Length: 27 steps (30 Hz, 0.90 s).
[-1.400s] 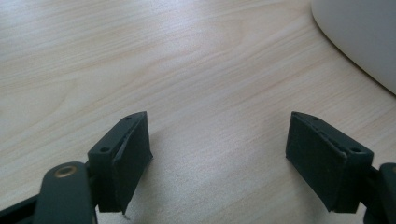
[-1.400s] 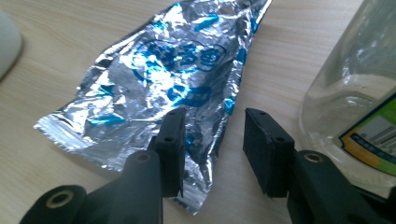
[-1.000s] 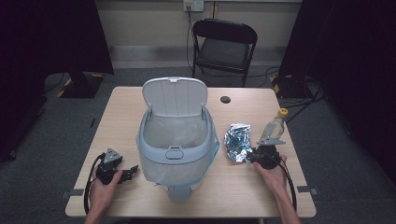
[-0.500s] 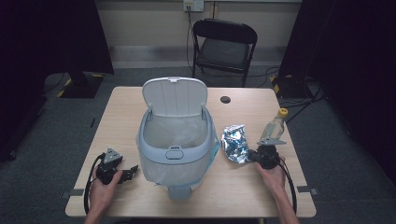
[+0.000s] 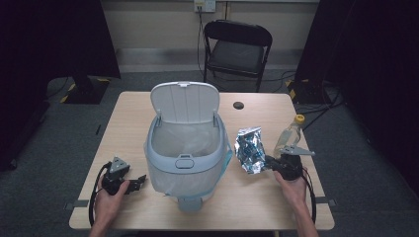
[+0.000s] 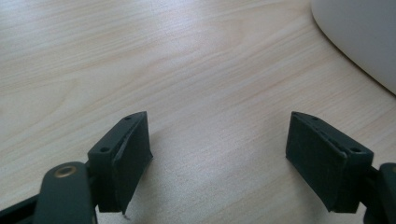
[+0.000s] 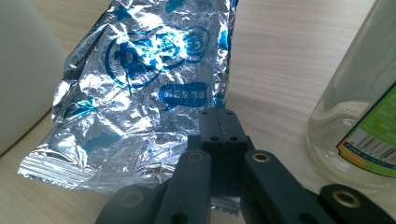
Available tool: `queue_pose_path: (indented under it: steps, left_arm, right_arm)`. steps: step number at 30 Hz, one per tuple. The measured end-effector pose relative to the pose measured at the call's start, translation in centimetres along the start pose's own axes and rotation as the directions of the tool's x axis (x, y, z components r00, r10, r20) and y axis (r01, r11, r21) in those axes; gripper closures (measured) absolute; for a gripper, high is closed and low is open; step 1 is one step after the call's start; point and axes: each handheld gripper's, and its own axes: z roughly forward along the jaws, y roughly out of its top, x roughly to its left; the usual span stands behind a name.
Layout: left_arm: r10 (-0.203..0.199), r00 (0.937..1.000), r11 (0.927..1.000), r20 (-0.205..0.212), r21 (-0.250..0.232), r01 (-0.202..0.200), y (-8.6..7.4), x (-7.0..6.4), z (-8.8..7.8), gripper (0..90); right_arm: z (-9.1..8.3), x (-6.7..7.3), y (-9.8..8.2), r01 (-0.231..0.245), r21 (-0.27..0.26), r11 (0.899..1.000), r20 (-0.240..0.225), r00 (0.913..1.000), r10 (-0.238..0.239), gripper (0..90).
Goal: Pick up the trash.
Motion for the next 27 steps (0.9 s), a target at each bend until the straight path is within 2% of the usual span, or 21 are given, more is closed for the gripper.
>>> queue_pose_path:
  steps: [11, 16, 20, 27]
  left_arm:
    - [0.0, 1.0, 1.0, 0.0, 0.0, 0.0, 0.0, 0.0, 0.0, 21.4]
    - [0.0, 1.0, 1.0, 0.0, 0.0, 0.0, 0.0, 0.0, 0.0, 21.4]
    - [-0.002, 1.0, 1.0, -0.001, 0.0, 0.002, 0.0, 0.0, 0.0, 21.4]
    - [-0.001, 1.0, 1.0, -0.001, 0.0, 0.001, 0.0, 0.0, 0.0, 21.4]
  right_arm:
    - [-2.2, 0.6, 1.2, -0.008, -0.083, 0.996, -0.035, 0.9994, 0.005, 90.0]
    - [-3.3, 0.8, 1.9, -0.013, -0.129, 0.992, -0.044, 0.999, 0.007, 90.0]
    - [-4.1, 0.9, 2.4, -0.021, -0.16, 0.987, -0.071, 0.9974, 0.01, 90.0]
    - [-5.4, 1.4, 3.6, -0.014, -0.208, 0.978, -0.083, 0.9965, -0.003, 90.0]
